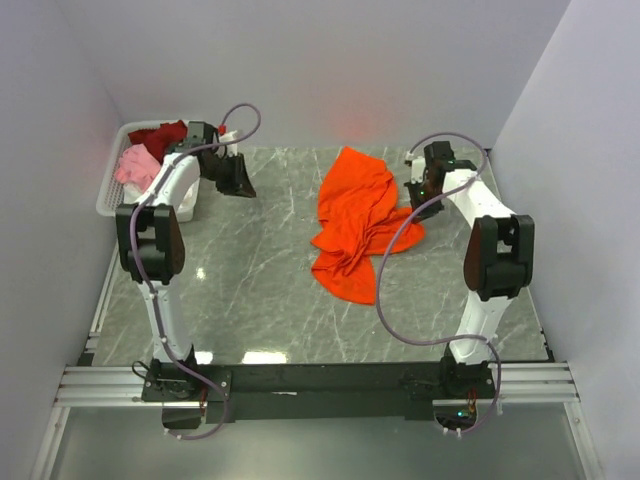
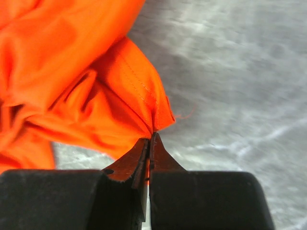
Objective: Fold and stack the t-shirts
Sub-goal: Flatten the tshirt out
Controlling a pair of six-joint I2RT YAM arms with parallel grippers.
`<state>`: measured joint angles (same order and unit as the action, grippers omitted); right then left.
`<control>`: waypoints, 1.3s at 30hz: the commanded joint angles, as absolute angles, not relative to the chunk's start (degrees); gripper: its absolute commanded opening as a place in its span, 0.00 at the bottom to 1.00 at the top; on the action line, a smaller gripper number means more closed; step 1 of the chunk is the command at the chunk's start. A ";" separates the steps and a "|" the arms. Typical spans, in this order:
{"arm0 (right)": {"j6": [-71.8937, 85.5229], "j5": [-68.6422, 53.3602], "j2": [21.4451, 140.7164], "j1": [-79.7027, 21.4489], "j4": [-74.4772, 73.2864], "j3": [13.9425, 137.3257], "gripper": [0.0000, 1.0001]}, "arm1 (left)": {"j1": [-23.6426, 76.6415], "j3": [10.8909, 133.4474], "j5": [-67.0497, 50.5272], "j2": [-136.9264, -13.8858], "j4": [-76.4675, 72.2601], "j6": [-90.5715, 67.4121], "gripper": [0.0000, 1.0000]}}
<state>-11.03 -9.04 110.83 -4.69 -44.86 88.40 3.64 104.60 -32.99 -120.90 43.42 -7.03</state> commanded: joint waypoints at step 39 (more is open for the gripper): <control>-14.06 -9.76 108.72 -2.20 -46.58 81.56 0.00 | 34.29 107.56 -11.52 -131.31 44.37 -7.56 0.00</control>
